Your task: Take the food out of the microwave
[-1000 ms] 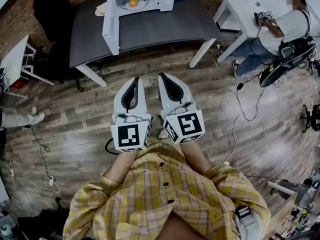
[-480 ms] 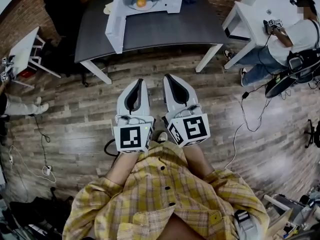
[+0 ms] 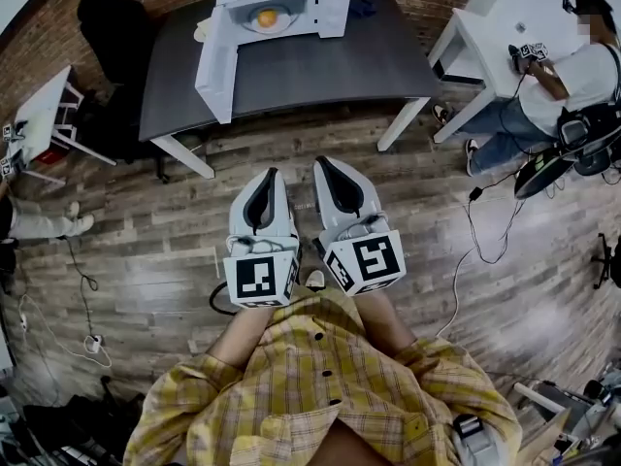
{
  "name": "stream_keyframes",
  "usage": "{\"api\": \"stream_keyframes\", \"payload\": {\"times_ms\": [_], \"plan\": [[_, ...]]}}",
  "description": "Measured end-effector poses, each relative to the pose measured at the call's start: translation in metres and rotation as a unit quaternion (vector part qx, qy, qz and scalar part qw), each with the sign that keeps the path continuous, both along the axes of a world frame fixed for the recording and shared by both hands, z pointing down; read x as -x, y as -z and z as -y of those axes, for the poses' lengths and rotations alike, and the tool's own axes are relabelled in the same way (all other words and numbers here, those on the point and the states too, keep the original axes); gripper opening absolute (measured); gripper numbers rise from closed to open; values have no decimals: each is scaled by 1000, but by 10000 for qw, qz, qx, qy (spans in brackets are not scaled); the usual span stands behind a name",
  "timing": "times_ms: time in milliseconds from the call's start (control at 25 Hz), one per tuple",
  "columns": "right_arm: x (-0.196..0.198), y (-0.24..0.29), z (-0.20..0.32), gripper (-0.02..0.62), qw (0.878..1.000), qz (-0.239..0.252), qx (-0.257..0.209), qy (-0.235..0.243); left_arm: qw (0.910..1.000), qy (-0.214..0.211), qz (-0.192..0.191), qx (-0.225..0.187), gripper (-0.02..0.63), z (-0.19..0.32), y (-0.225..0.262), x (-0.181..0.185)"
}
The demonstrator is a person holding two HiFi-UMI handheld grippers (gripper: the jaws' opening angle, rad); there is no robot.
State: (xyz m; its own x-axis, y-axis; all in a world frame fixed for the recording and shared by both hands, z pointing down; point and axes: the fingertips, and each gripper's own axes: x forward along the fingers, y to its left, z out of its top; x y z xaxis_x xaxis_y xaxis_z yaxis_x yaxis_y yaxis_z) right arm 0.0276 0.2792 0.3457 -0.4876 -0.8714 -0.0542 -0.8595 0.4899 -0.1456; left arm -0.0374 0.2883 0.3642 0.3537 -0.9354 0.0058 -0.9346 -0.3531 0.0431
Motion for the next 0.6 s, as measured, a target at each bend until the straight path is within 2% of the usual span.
{"api": "stream_keyframes", "payload": {"times_ms": [240,600], "plan": [[6,-10,48,3,9999,-126,56,-50,9999,-64,-88,11,-2,46,-6,-1],[13,-15,159,3,9998,-91,180,-92,9998,148,-123,112,-2,164,-10,18]]}}
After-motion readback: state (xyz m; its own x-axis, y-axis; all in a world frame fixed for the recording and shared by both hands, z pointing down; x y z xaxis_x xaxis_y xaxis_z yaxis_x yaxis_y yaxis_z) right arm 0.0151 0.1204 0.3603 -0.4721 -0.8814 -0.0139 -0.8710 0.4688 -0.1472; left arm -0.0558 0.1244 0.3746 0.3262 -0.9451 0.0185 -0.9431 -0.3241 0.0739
